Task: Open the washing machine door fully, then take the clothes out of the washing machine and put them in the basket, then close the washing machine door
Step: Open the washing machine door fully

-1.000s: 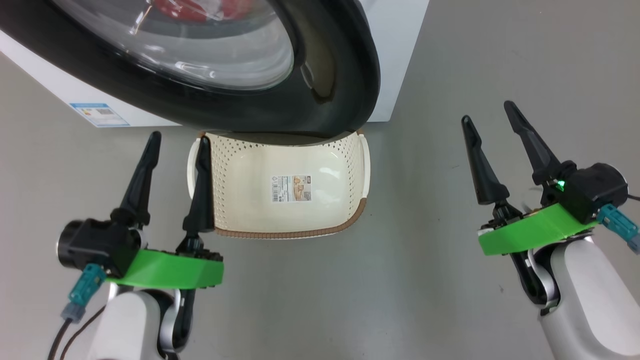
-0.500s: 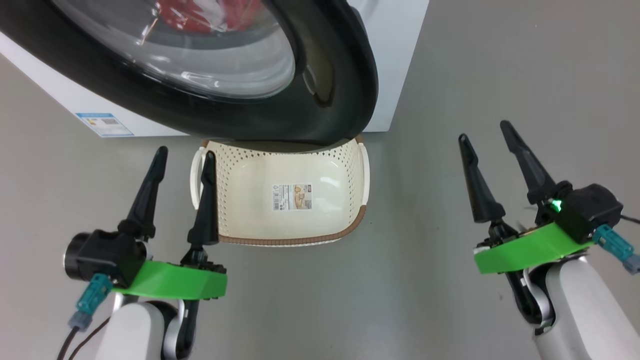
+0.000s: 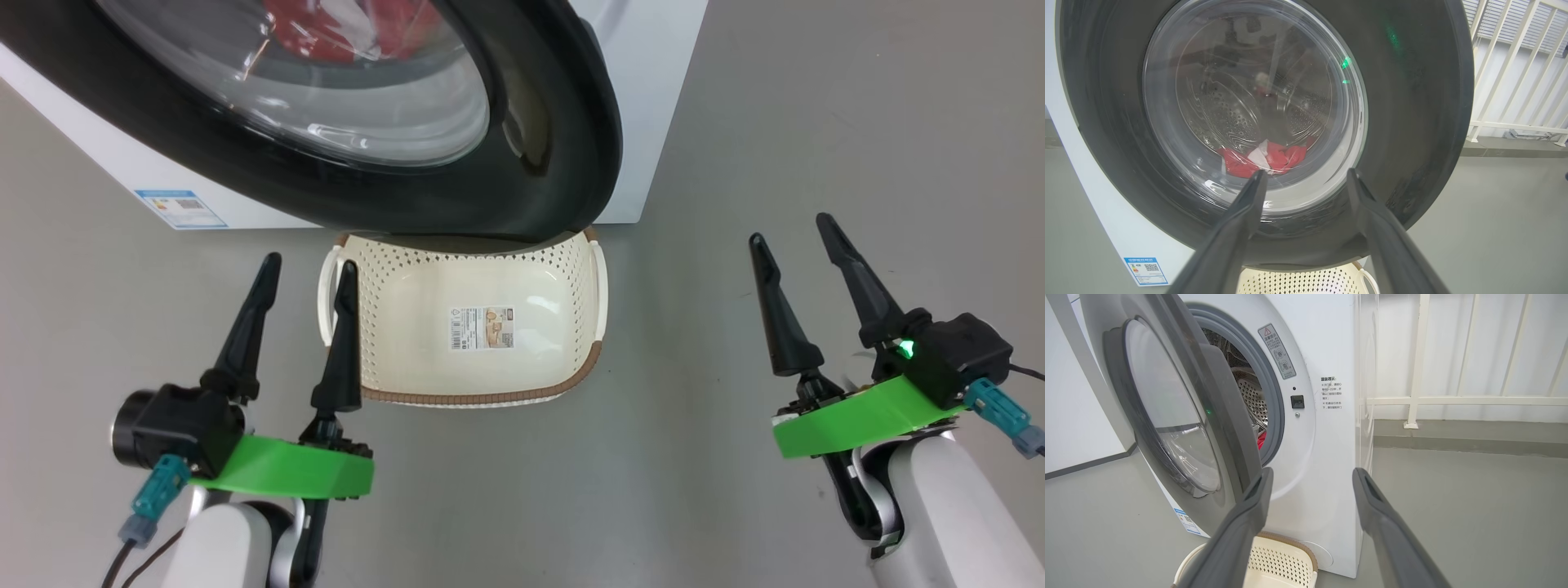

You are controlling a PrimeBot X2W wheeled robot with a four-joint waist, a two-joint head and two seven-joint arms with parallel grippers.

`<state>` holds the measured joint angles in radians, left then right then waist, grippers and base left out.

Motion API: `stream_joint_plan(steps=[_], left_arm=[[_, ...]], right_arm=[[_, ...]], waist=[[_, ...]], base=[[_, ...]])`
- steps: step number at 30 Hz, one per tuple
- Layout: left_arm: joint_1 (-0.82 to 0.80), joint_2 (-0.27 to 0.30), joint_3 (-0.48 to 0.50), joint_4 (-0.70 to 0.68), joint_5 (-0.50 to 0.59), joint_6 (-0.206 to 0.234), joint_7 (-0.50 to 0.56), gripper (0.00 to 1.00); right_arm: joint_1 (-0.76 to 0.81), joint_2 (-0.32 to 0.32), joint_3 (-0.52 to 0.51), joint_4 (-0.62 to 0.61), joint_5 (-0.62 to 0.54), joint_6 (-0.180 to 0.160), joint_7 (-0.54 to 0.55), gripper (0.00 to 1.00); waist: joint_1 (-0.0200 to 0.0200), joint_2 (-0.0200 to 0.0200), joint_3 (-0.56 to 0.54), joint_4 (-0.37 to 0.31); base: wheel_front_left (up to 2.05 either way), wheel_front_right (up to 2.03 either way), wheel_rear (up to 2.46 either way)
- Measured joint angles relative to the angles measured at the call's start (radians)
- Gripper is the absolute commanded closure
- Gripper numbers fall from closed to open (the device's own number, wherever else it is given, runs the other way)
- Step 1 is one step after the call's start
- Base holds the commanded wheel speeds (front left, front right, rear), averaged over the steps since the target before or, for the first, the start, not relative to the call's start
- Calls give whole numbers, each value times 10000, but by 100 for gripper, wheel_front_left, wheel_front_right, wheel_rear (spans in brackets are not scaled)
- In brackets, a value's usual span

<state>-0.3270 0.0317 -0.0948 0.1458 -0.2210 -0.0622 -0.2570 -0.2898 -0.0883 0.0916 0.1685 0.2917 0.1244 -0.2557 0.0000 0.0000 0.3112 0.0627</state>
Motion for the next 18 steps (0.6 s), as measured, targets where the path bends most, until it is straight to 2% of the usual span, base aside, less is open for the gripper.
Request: stream_joint_plan(steps=[1, 3, 6, 9, 14, 18], left_arm=[[0, 0, 0, 0, 0, 0, 0, 0], [0, 0, -2, 0, 2, 0, 0, 0], [0, 0, -6, 0, 2, 0, 0, 0], [-1, 0, -21, -10, 4, 0, 0, 0], [-7, 2, -104, -96, 4, 4, 0, 0], [-14, 2, -276, -146, -2, 13, 0, 0]], right_arm=[[0, 0, 0, 0, 0, 0, 0, 46], [-1, 0, 113, 75, 65, 0, 0, 100], [-29, 17, 353, 297, 380, 0, 2, 100], [-267, 54, 552, 598, 1538, 0, 2, 100], [-1414, 150, 1258, 1185, 4803, -2, 29, 100], [-2512, 73, 1546, 1392, 7367, -2, 811, 100]], waist=[[0, 0, 0, 0], [0, 0, 1, 0], [0, 0, 18, -6], [0, 0, 58, -12], [0, 0, 152, 32], [0, 0, 255, 137]], base=[[0, 0, 0], [0, 0, 0], [0, 0, 0], [0, 0, 0], [0, 0, 0], [0, 0, 0]])
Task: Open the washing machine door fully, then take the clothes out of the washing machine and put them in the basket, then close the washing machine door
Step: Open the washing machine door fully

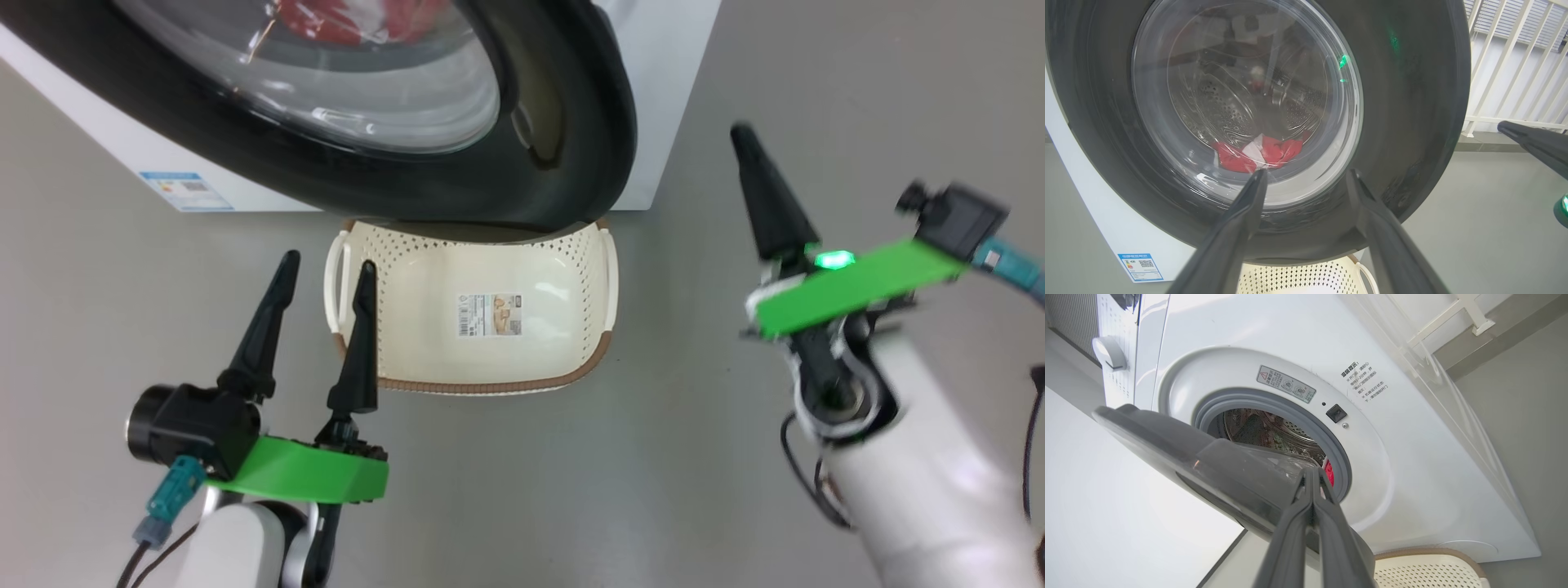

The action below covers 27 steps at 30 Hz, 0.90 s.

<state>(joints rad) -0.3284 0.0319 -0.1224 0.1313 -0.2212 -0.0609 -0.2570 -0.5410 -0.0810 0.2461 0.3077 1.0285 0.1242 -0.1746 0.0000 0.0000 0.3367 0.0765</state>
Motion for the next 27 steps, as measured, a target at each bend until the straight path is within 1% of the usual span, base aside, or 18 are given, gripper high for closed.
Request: stream_joint_plan(steps=[3, 6, 8, 11, 13, 17, 20, 24, 27], left_arm=[[-17, 0, -90, -4, -6, 2, 0, 0], [-85, 0, -142, -21, -92, 65, 0, 0], [-151, 0, -167, -44, -146, 88, 0, 0], [-203, 0, -236, -67, -194, 96, 0, 0], [-206, -2, -303, -79, -203, 178, 0, 0], [-241, 0, -397, -132, -284, 240, 0, 0], [-244, 0, -443, -138, -318, 267, 0, 0], [-257, 0, -500, -134, -378, 314, 0, 0], [-275, -2, -508, -130, -474, 360, 0, 0]], right_arm=[[-754, -138, -29, 157, 1856, 0, 897, 100], [-1364, -142, -180, 462, 3787, 0, 2274, 100], [-1777, -176, -359, 782, 4711, 0, 3166, 100], [-2476, -341, -587, 1377, 5793, 0, 4472, 100], [-2944, -445, -673, 1764, 6474, 0, 5488, 100], [-3819, -616, -658, 2351, 7216, -2, 7072, 100], [-4304, -769, -550, 2861, 7425, -2, 7919, 100], [-4763, -972, -311, 3329, 7405, -2, 8552, 100], [-4934, -1018, -142, 3459, 7365, -2, 8863, 100]], waist=[[0, 0, 90, 131], [0, 0, 176, 286], [0, 0, 234, 391], [0, 0, 331, 545], [0, 0, 393, 647], [0, 0, 531, 809], [0, 0, 604, 910], [0, 0, 659, 1017], [0, 0, 650, 1059]], base=[[0, 0, 0], [0, 0, 0], [0, 0, 0], [0, 0, 0], [0, 0, 0], [0, 0, 0], [0, 0, 0], [0, 0, 0], [0, 0, 0]])
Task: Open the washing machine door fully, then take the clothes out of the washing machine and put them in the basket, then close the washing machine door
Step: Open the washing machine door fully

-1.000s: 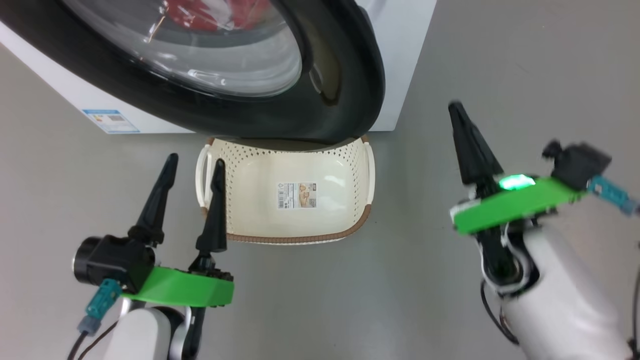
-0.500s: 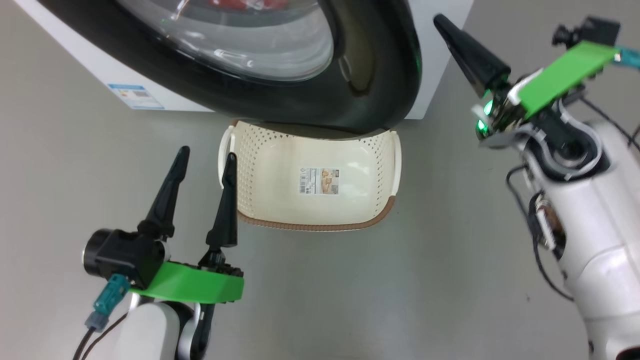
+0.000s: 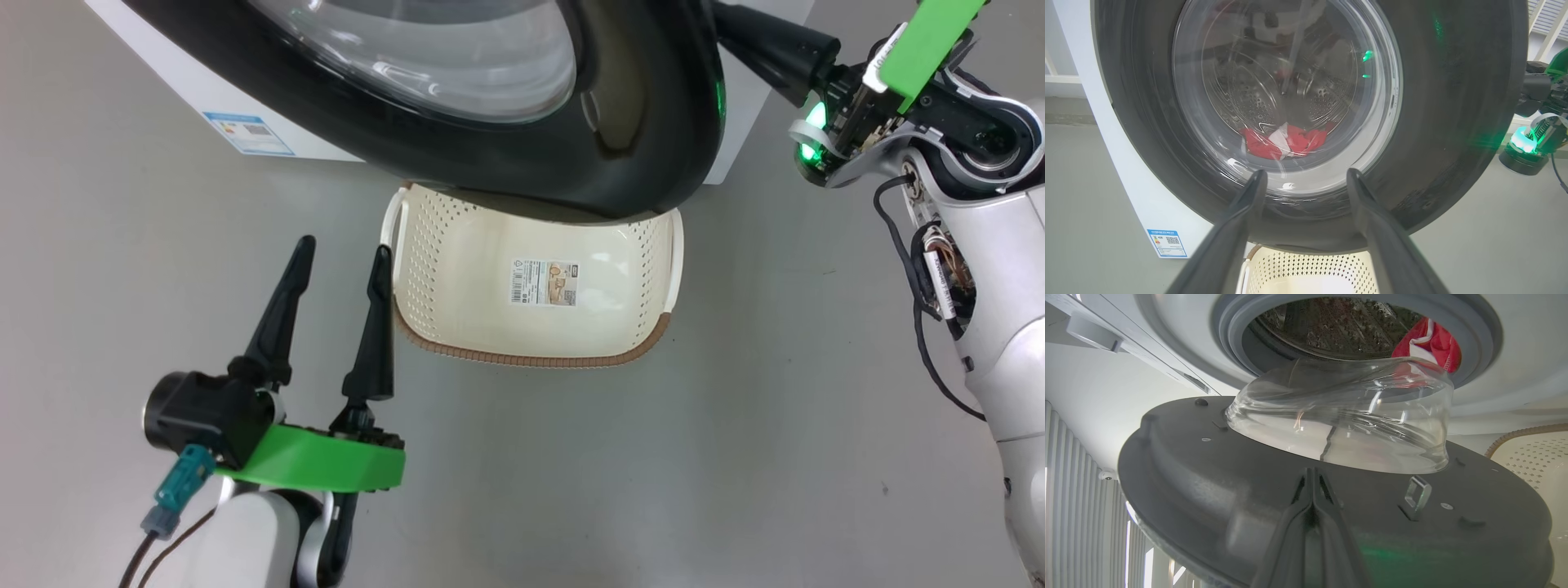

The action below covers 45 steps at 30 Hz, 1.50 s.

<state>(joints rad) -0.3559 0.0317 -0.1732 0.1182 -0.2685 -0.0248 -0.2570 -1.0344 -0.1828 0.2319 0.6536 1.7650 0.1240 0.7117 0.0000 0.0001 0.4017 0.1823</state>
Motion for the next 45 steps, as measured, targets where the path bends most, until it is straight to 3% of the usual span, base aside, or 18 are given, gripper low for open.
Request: stream_joint_plan(steps=[9, 22, 45], left_arm=[[1, 0, 15, 84, -150, 82, 0, 0], [211, 0, 176, 330, -337, 211, 0, 0], [859, 0, 451, 564, -424, 245, 0, 0]], right_arm=[[128, 59, 67, -211, -140, 0, 291, 100], [1776, 307, 207, -828, -431, 2, 500, 100], [3627, 721, 686, -1498, -828, 0, 817, 100]], waist=[[0, 0, -257, 71], [0, 0, -1027, 410], [0, 0, -2101, 1834]], base=[[0, 0, 0], [0, 0, 0], [0, 0, 0]])
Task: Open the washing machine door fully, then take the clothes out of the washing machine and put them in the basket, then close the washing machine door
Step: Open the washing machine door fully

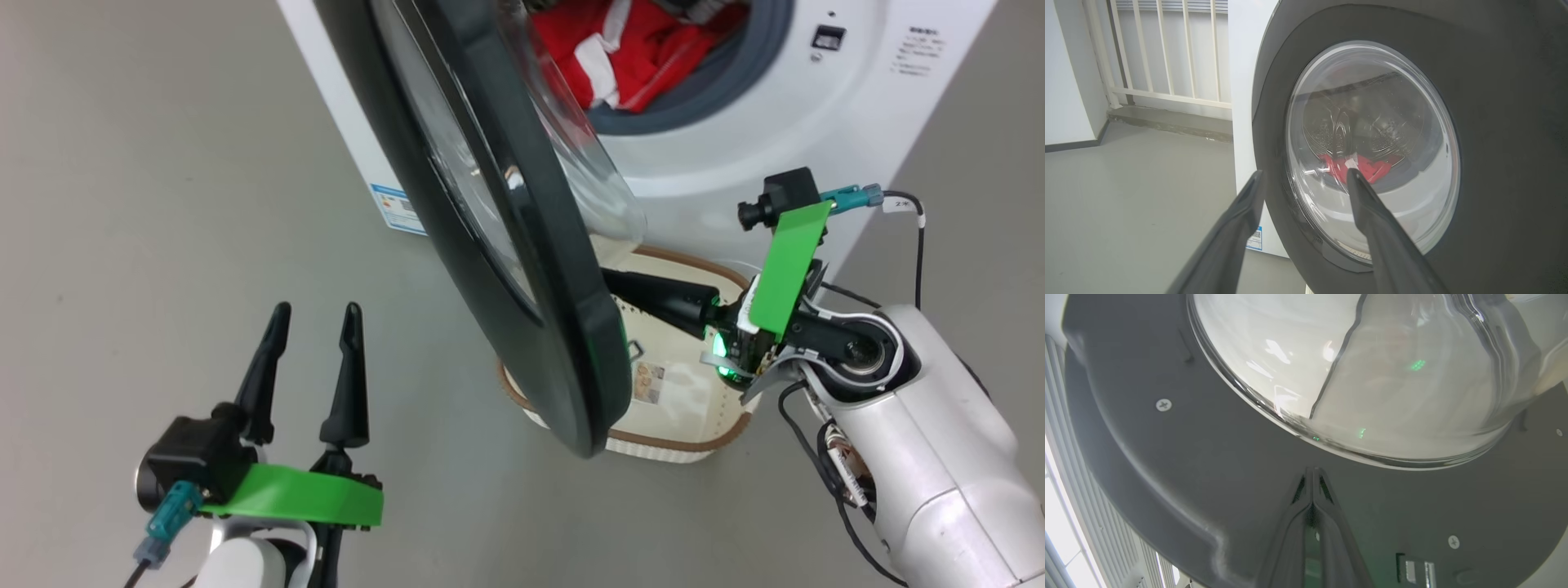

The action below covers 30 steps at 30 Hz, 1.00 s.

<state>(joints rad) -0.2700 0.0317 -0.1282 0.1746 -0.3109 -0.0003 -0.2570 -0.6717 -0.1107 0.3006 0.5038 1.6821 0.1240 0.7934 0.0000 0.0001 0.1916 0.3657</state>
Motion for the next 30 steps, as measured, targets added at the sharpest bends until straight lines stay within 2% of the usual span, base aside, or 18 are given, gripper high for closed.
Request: stream_joint_plan(steps=[14, 23, 30], left_arm=[[494, 4, 82, 232, 4, -15, 2, 0], [522, 6, 82, 428, 21, -107, 2, 0], [918, 13, 257, 251, 19, -104, 2, 0]], right_arm=[[661, 238, 506, -144, 21, 0, 73, 100], [1019, 280, 874, -173, 12, 0, -253, 100], [1011, 322, 1338, -109, 161, 0, -311, 100]], waist=[[0, 0, -798, 939], [0, 0, -1158, 1525], [0, 0, -1316, 1723]], base=[[0, 0, 0], [0, 0, 0], [0, 0, 0]])
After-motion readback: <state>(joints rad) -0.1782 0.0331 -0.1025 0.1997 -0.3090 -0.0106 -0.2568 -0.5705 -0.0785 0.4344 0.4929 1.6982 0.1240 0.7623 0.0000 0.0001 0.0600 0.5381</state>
